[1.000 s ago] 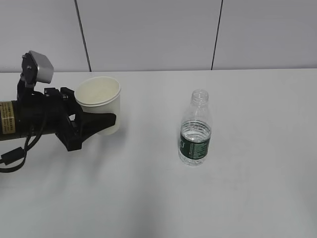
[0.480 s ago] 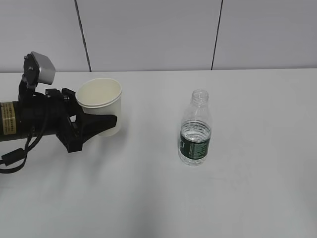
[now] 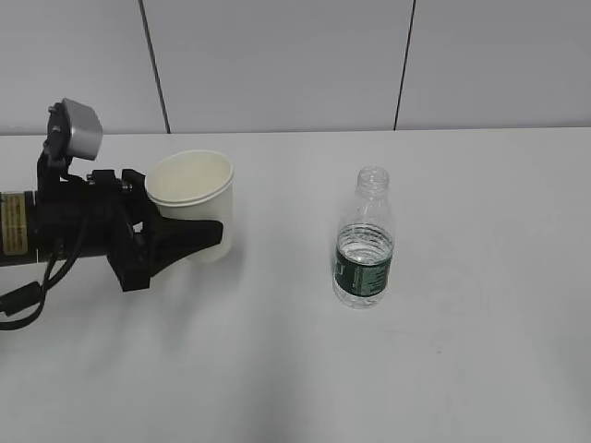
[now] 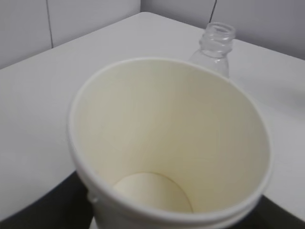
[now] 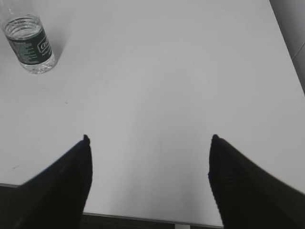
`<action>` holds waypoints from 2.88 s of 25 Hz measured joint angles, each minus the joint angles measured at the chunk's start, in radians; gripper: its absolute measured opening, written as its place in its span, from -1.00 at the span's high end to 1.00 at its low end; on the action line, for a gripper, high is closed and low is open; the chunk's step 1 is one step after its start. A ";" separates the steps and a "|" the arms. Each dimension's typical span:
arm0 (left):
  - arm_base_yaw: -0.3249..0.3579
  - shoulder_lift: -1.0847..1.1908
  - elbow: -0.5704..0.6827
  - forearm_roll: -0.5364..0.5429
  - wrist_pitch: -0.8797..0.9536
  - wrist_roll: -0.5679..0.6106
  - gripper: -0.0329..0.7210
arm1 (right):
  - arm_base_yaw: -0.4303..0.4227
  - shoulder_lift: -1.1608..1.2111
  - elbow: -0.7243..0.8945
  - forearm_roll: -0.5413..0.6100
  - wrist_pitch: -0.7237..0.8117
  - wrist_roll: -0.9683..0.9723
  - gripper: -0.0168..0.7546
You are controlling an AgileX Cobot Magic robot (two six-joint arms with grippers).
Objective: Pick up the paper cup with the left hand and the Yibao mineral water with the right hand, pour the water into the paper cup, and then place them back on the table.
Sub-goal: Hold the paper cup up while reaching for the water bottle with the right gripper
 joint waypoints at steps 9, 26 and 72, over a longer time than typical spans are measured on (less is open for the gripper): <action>-0.001 0.000 0.000 0.040 -0.036 0.000 -0.25 | 0.000 0.000 0.000 0.000 0.000 0.000 -0.58; -0.001 0.000 0.000 0.059 -0.014 0.000 -0.24 | 0.000 0.000 0.000 0.000 0.000 0.000 -0.58; -0.001 0.000 0.000 0.062 -0.013 -0.002 -0.24 | 0.000 0.414 -0.012 0.022 -0.552 -0.134 -0.58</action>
